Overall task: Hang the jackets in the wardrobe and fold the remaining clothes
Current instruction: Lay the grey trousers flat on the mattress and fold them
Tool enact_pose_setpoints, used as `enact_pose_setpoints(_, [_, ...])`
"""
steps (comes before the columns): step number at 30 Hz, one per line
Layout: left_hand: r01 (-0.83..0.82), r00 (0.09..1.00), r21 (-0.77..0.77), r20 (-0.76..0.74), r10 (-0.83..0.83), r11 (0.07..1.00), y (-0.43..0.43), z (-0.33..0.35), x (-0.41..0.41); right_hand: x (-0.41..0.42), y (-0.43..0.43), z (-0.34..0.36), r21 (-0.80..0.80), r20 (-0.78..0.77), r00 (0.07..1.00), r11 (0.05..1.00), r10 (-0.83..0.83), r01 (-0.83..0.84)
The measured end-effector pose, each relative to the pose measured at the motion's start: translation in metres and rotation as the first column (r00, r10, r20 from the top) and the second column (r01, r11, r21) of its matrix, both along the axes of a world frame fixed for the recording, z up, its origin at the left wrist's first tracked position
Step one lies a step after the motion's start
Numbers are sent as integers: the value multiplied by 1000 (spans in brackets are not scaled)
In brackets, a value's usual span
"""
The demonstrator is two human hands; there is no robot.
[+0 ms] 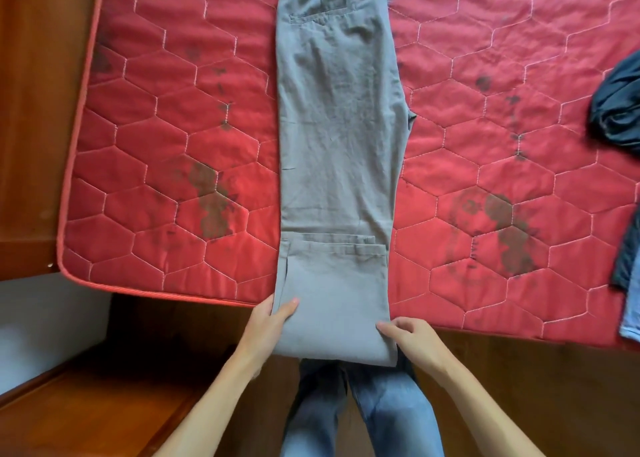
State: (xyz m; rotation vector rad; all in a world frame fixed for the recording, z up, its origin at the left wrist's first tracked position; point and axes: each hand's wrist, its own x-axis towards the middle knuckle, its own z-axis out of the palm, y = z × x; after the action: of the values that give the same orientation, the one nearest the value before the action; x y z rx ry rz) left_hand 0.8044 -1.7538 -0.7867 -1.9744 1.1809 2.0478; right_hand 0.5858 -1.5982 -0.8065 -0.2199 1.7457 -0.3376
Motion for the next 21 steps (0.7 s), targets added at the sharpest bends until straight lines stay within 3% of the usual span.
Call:
enact_pose_setpoints(3, [-120,992,-8,-51,119,993,-9,19,-14,-16,-22,20,-34,44,983,983,-180,181])
enact_pose_setpoints(7, [-264,959,-51,-125,256,963,-33,42,-37,-43,-62,46,-166,-44,935,926,-351,340])
enact_pose_setpoints(11, [-354,922,-54,-186,339,934,-74,52,-63,-73,-114,68,-311,61,925,873,-375,375])
enact_pose_setpoints(15, [-436,872,-15,-252,418,900,-126,43,-92,-106,-168,62,-276,247,870,829,-427,486])
enact_pose_setpoints(21, [-325,941,-116,-136,310,938,-180,-12,-138,-124,-231,15,-335,141,920,857,-365,391])
